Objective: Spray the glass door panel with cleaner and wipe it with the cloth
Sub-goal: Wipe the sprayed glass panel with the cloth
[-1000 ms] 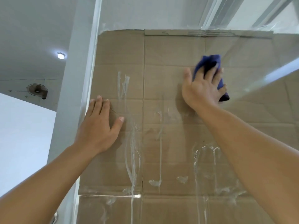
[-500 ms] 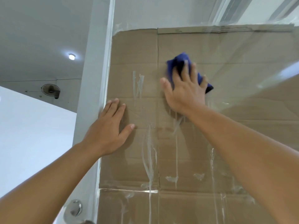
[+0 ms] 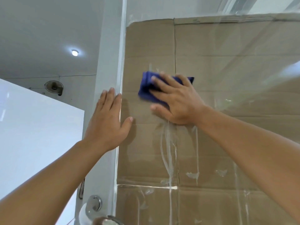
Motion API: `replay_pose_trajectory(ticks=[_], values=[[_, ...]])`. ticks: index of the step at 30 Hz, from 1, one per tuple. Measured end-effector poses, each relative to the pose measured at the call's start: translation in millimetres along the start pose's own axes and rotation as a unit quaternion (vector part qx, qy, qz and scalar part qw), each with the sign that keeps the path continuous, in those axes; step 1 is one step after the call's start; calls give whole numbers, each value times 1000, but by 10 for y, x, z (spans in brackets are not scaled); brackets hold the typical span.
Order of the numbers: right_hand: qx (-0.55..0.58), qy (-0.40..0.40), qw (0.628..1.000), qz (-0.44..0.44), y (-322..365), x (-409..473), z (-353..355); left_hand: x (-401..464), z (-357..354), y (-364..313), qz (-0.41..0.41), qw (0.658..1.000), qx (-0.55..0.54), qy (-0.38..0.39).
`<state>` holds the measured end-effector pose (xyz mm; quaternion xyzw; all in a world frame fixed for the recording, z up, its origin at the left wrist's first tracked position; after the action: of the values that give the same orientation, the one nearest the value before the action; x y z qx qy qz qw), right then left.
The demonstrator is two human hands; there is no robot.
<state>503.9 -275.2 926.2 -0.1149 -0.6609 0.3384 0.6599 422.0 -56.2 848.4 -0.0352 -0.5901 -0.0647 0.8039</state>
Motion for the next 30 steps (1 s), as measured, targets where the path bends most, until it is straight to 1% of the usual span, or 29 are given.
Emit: replay_pose_trajectory(ticks=[1,2,3,4,5,6,7,8,9,10,11,12,13,14,15,16,18,19,20,21,23,24,25,26,27,28,29,30], values=[[-10,3,998,63,-39,-31,-29,-13,-15,22,0,1000,4,5],[-19,-11,997,73,-106,-28,-38,-27,-26,38,-6,1000,9,9],[-26,-36,999,28,-177,-5,-38,-39,-36,50,-13,1000,11,12],[-31,-54,996,-66,-226,26,-16,-48,-43,55,-17,1000,10,13],[-27,-55,980,-188,-258,71,32,-54,-45,58,-17,1000,7,13],[-9,-36,951,-306,-281,132,62,-57,-49,62,-17,1000,3,11],[14,-9,922,-387,-268,200,89,-57,-53,61,-17,1000,1,6],[25,15,911,-410,-222,264,112,-55,-59,63,-18,1000,1,3],[16,27,928,-372,-167,321,117,-50,-62,65,-18,1000,4,2],[6,28,958,-286,-111,353,121,-48,-67,68,-20,1000,6,1],[1,29,983,-179,-82,359,117,-45,-70,73,-22,1000,8,0],[-7,32,996,-79,-97,343,94,-45,-69,80,-23,1000,7,0],[-17,35,999,-14,-142,325,72,-47,-67,86,-24,1000,7,1],[-24,29,999,-2,-201,325,58,-52,-63,93,-27,1000,8,1],[-24,8,999,-44,-270,343,47,-57,-58,101,-30,999,11,2],[-17,-15,992,-126,-312,367,51,-62,-55,108,-32,999,13,3],[16,-23,949,-314,-294,475,71,-74,-52,118,-34,999,10,3],[25,-10,930,-366,-239,546,79,-78,-55,120,-34,999,7,3],[19,6,929,-369,-174,610,79,-80,-59,120,-35,999,6,3],[6,16,945,-326,-121,663,69,-81,-62,122,-36,999,6,1],[-7,21,985,-173,-84,673,72,-81,-72,130,-38,999,6,-1],[-11,15,992,-121,-118,658,64,-79,-76,136,-38,999,6,-1],[-12,1,993,-114,-173,648,50,-77,-80,141,-38,999,5,1],[-10,-23,987,-158,-229,650,42,-72,-82,148,-38,999,4,2],[3,-41,970,-239,-275,661,45,-70,-84,155,-39,999,4,3],[22,-41,944,-326,-295,685,32,-70,-88,163,-40,999,4,2],[33,-29,924,-379,-260,725,37,-72,-90,168,-41,999,4,1],[26,-14,925,-379,-190,766,40,-74,-97,175,-43,999,4,1]])
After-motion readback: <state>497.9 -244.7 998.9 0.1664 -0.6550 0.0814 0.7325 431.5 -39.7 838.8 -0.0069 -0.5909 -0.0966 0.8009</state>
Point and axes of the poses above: each hand's wrist, its own x-axis towards the middle knuckle, its own z-axis out of the back of the hand, y = z × x, the point moved 1 cm from there along x, towards the middle knuckle, and after that the axes turned 4 degrees about -z, right-handed, at the moved point
